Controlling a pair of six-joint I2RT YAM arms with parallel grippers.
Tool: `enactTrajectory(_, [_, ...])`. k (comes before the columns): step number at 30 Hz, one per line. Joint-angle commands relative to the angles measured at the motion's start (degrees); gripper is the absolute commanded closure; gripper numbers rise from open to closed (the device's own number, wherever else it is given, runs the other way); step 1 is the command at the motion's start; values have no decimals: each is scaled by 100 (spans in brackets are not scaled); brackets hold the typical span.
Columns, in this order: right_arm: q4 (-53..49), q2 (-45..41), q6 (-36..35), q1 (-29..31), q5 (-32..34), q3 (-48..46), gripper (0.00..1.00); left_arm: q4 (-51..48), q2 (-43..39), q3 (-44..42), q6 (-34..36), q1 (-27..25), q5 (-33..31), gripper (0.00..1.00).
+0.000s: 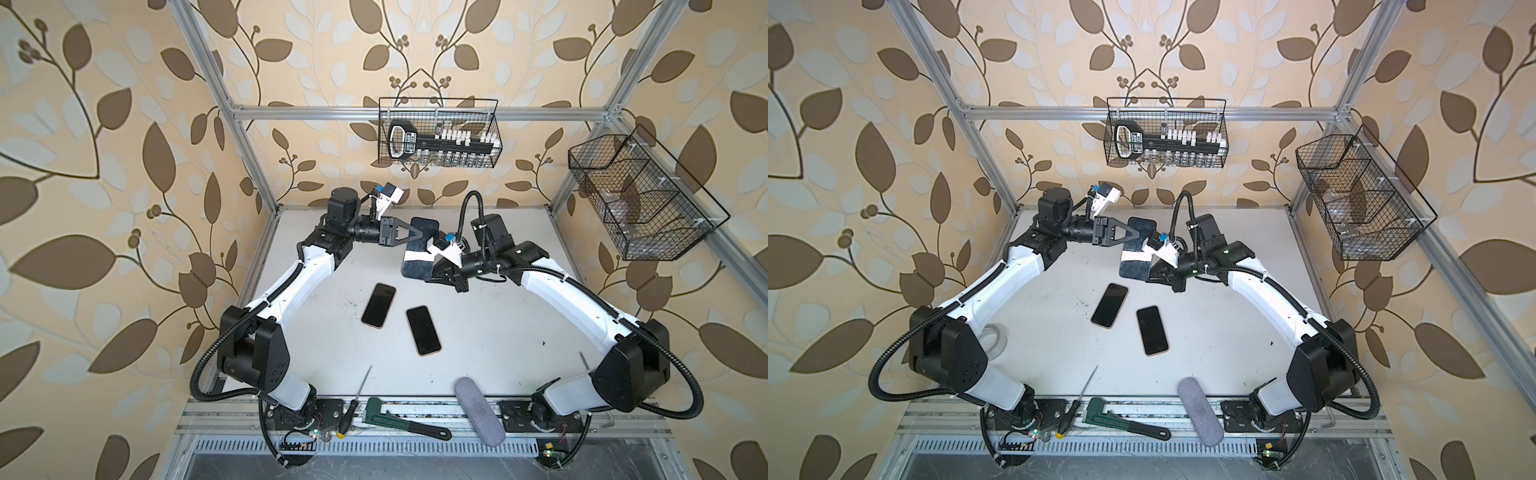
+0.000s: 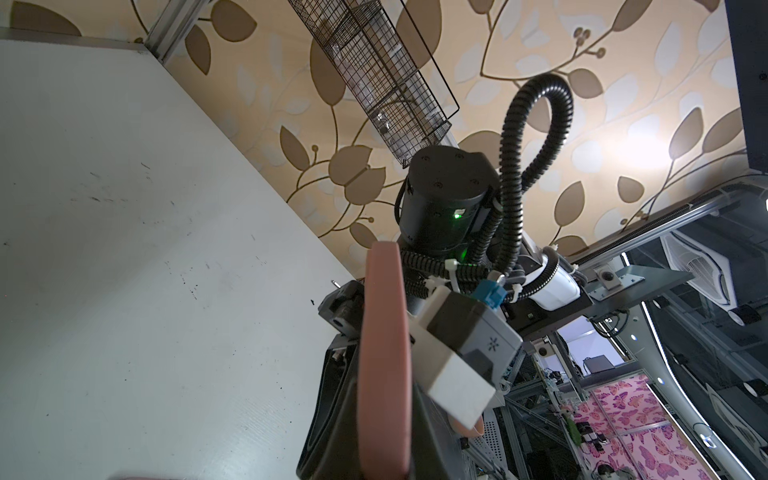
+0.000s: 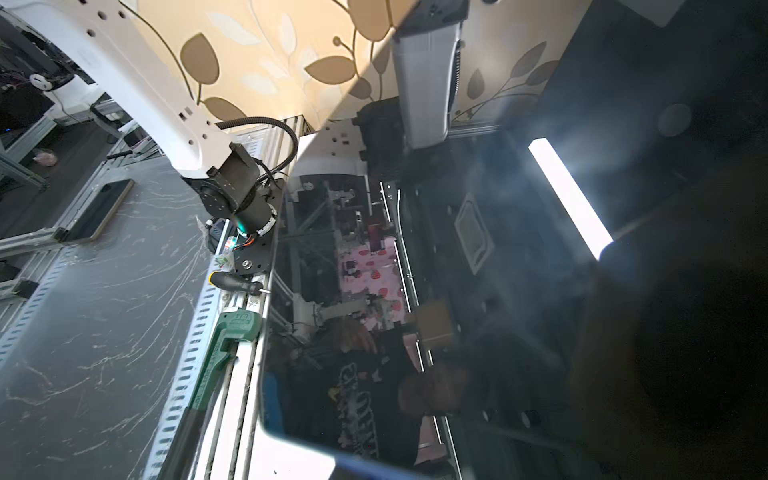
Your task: Take the phone out of the phone case
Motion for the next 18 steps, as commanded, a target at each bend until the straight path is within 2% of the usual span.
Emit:
enactTrajectory(1, [553, -187, 217, -33, -44, -202, 98, 184, -285, 195, -228, -82, -205, 100])
enactTrajectory(3, [883, -307, 529, -143, -282, -453, 92, 153, -361, 153, -254, -73, -486, 100])
enactTrajectory(6, [1569, -608, 1093, -336, -638, -878, 76, 130, -446, 106, -379, -55, -943, 100])
enactTrajectory(10, [2605, -1040, 2082, -554, -942, -1415, 57, 417, -501, -51, -878, -4, -1538, 100])
enactTrajectory(16, [3237, -1518, 3069, -723, -835, -1851, 44, 1001, -722, -543, -1635, 63, -2565, 100])
enactTrajectory(18, [3491, -1613, 3522, -803, -748, -1998, 40, 1305, -868, -826, -2090, 94, -2900, 100])
